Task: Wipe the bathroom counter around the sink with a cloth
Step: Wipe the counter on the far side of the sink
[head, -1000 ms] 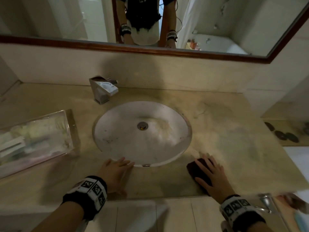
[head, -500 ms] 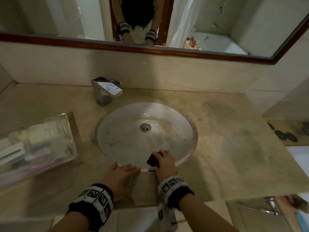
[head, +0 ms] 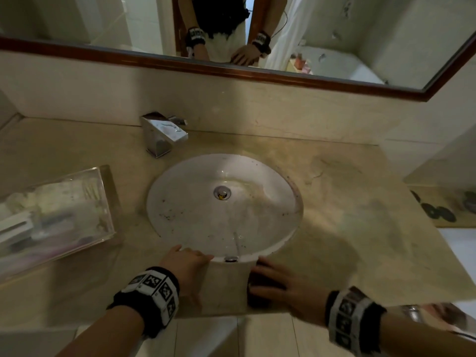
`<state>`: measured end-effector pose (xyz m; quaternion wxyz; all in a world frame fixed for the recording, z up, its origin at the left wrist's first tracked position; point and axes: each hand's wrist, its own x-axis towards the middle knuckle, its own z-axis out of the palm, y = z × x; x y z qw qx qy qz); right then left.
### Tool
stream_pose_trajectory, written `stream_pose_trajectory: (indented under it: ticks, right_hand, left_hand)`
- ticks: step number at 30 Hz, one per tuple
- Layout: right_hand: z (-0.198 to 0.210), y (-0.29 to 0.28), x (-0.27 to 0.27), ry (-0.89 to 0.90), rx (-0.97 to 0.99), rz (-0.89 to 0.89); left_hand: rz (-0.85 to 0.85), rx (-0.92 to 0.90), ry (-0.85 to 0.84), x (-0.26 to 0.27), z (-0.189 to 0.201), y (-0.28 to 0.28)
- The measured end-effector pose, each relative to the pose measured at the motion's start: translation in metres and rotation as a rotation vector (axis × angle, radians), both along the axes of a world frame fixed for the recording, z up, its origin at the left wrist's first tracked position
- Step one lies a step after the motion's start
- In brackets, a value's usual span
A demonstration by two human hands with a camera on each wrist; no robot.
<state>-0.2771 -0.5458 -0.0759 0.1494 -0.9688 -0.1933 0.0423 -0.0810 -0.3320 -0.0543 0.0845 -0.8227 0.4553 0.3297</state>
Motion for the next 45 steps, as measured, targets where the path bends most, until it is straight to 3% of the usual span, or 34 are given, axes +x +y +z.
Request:
stream_pose_trajectory:
  ticks: [3,8,12,17,20,23,27,29,31,34,38,43,45]
  right_hand:
    - [-0.025,0.008,-0.01,-0.041,-0.095,0.193]
    - [-0.03,-0.002,0.008,-0.094,-0.288,0.386]
    - [-0.031,-0.012,0.029,-0.027,-0.207,0.347]
    - [-0.012,-0.031,0.076,0.187,-0.226,-0.031]
    - [0.001,-0.056,0.076,0.048,-0.108,-0.322]
    - [0.012,-0.084,0.04,-0.099,0.083,-0.739]
    - [0.012,-0.101,-0.029,-0.014,0.067,-1.198]
    - [-0.003,-0.093,-0.054,0.142,0.049,-1.416]
    - [-0.019,-0.077,-0.059,0.25,0.008,-1.529]
    - [-0.024,-0.04,-0.028,0.203,-0.003,-1.627]
    - [-0.013,0.002,0.039,0.248,0.02,-1.521]
    - [-0.003,0.024,0.09,0.267,-0.015,-0.917]
    - [0.004,0.025,0.091,0.239,0.023,-0.778]
  left_hand:
    - [-0.003,0.028,-0.002,-0.001,0.001,-0.001]
    - [0.005,0.042,-0.015,-0.002,-0.002,-0.004]
    - [0.044,0.044,-0.008,-0.003,-0.004,-0.004]
    - [0.045,0.058,-0.023,-0.006,-0.004,-0.004]
    - [0.057,0.06,-0.033,-0.008,-0.002,-0.006]
    - [0.089,0.056,-0.006,-0.011,0.0,-0.011]
    - [0.09,0.022,0.006,-0.016,-0.002,-0.013]
    - [0.079,0.018,0.001,-0.016,-0.002,-0.014]
    - [0.064,0.01,-0.001,-0.014,-0.002,-0.015]
    - [0.073,-0.003,-0.005,-0.013,-0.004,-0.015]
    - [0.082,-0.011,-0.02,-0.014,-0.004,-0.014]
    - [0.081,-0.011,-0.018,-0.018,0.003,-0.015]
    - [0.083,-0.017,0.018,-0.019,0.007,-0.018]
